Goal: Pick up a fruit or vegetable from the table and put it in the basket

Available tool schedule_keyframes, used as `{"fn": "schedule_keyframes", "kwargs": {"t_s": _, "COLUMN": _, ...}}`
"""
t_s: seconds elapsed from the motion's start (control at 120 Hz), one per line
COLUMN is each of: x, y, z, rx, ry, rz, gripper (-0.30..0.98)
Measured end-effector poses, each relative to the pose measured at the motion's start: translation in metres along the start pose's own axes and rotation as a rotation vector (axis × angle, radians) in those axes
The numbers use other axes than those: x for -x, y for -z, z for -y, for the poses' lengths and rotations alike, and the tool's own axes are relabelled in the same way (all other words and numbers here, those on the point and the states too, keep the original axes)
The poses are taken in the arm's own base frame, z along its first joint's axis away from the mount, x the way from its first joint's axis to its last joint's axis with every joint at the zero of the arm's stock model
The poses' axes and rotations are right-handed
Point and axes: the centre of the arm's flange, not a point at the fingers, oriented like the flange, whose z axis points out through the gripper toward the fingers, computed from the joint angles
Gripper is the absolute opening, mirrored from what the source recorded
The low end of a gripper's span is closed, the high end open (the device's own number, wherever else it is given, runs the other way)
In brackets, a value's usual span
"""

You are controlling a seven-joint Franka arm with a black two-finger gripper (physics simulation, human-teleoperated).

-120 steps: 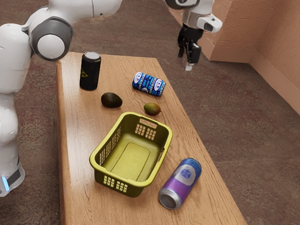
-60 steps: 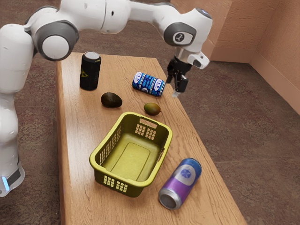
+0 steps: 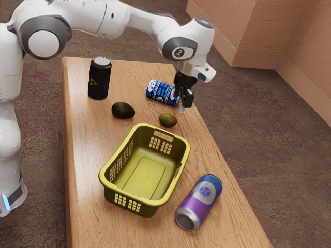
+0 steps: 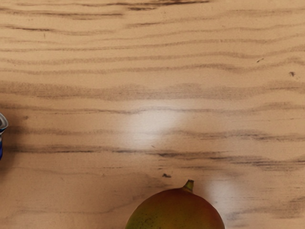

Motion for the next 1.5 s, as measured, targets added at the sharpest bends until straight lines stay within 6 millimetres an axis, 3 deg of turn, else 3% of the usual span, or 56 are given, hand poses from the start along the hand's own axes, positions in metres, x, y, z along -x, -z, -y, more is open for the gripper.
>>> {"fn": "schedule_keyframes", "kwargs": {"t_s": 0.183, "x": -0.001, "y": -0.018, "z": -0.003, "rx": 0.002, "ry": -0.015, "rz": -0.020, "gripper": 0.69}}
{"fn": "schedule_keyframes", "kwargs": {"t_s": 0.283, "x": 0.010, "y": -0.030, "z": -0.006, "rx": 0.001, "ry": -0.023, "rz": -0.015, "gripper": 0.69}}
{"fn": "schedule_keyframes", "kwargs": {"t_s": 0.5, "x": 0.018, "y": -0.037, "z": -0.005, "rx": -0.003, "ry": -0.028, "rz": -0.028, "gripper": 0.69}}
{"fn": "schedule_keyframes", "kwargs": {"t_s": 0.975, "x": 0.029, "y": -0.071, "z": -0.010, "rx": 0.004, "ry": -0.045, "rz": -0.003, "gripper": 0.69}}
{"fn": "schedule_keyframes", "kwargs": {"t_s": 1.3, "x": 0.026, "y": -0.082, "z": -0.010, "rx": 0.008, "ry": -0.049, "rz": -0.012, "gripper": 0.69}}
{"fn": "schedule_keyframes", "kwargs": {"t_s": 1.4, "x": 0.025, "y": -0.086, "z": -0.009, "rx": 0.019, "ry": -0.040, "rz": -0.011, "gripper": 0.61}}
{"fn": "schedule_keyframes", "kwargs": {"t_s": 1.5, "x": 0.026, "y": -0.091, "z": -0.002, "rx": 0.036, "ry": -0.018, "rz": -0.007, "gripper": 0.41}}
